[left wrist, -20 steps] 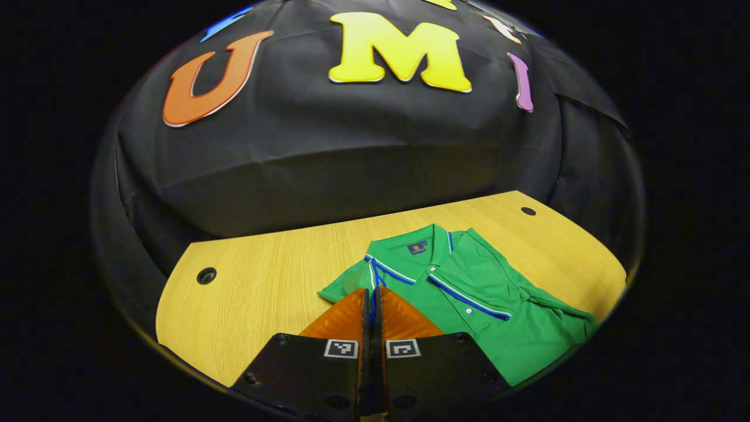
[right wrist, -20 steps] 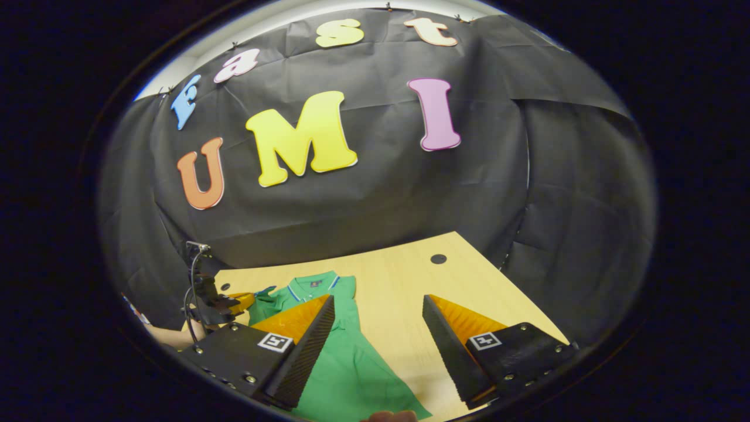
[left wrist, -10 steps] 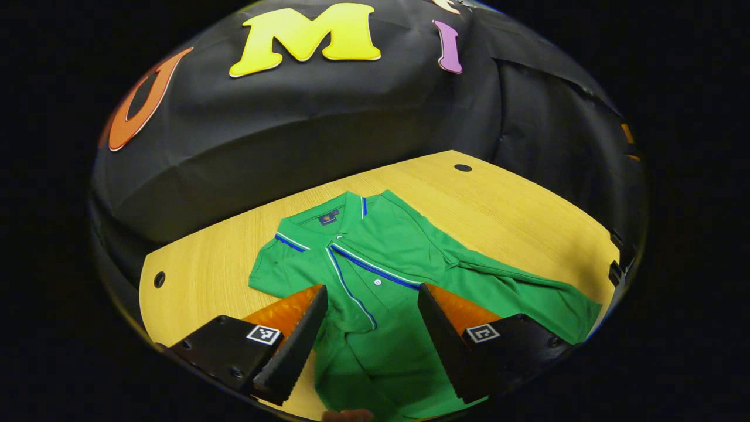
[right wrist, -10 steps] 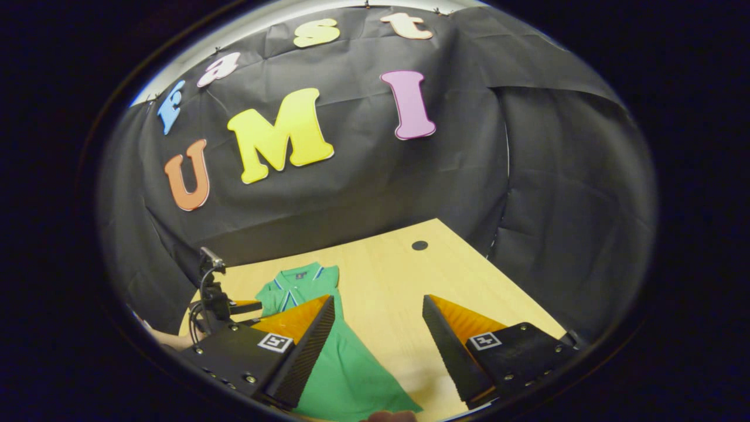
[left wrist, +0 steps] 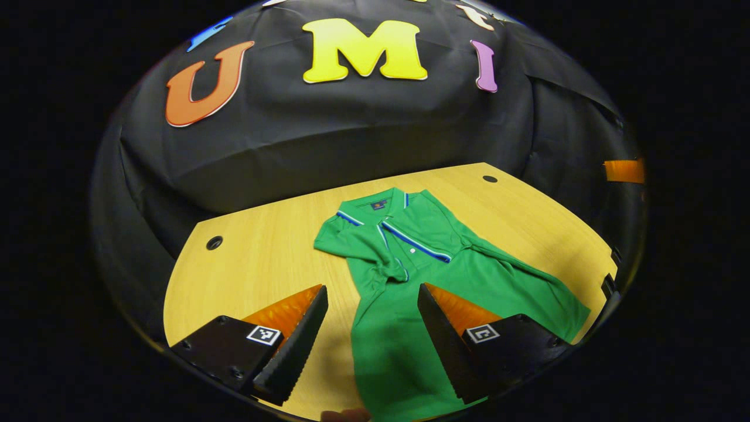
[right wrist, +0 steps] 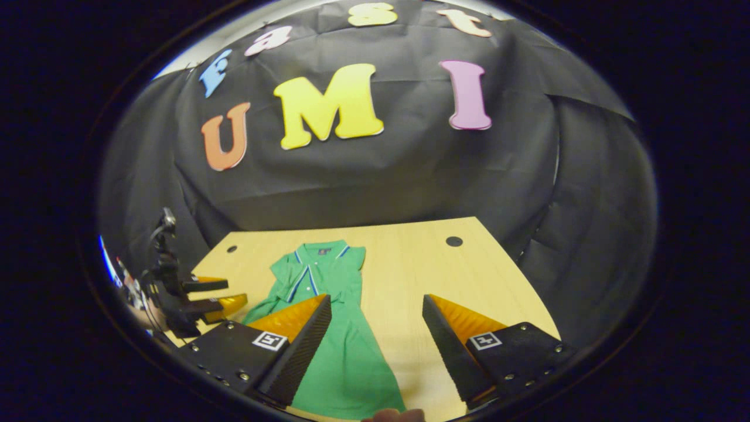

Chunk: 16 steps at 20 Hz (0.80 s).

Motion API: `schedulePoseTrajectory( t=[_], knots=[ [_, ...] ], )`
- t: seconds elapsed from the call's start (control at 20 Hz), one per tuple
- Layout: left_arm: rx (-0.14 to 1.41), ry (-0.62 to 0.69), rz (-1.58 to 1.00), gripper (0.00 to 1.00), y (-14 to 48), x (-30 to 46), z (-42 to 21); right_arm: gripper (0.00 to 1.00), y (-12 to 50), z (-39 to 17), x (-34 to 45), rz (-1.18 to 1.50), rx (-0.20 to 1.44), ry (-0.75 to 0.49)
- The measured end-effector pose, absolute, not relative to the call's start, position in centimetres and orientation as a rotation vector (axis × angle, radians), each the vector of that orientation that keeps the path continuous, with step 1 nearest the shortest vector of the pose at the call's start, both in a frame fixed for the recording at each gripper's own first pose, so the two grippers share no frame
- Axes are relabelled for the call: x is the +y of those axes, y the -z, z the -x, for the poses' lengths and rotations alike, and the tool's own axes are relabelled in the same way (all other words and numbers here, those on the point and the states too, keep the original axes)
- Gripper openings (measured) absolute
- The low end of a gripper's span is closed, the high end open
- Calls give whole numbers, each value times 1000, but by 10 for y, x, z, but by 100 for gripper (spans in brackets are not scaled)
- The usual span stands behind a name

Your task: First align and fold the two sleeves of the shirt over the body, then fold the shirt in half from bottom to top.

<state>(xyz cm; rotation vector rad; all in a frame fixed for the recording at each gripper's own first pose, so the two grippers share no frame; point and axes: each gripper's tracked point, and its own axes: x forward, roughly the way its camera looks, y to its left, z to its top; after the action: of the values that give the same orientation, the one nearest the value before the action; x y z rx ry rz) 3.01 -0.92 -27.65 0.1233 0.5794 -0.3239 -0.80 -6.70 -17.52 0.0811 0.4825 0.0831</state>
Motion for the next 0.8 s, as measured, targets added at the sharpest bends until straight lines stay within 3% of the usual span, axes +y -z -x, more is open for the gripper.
schedulePoseTrajectory(
  t=[0.3,0.6,0.8],
  knots=[
    [640,305,-71,99,282,12,33,96,234,29,-47,19,630,-285],
    [791,393,-47,99,320,26,119,96,318,97,-74,172,825,-393],
    [903,415,-36,99,348,34,168,96,366,131,-94,208,946,-398]
  ],
)
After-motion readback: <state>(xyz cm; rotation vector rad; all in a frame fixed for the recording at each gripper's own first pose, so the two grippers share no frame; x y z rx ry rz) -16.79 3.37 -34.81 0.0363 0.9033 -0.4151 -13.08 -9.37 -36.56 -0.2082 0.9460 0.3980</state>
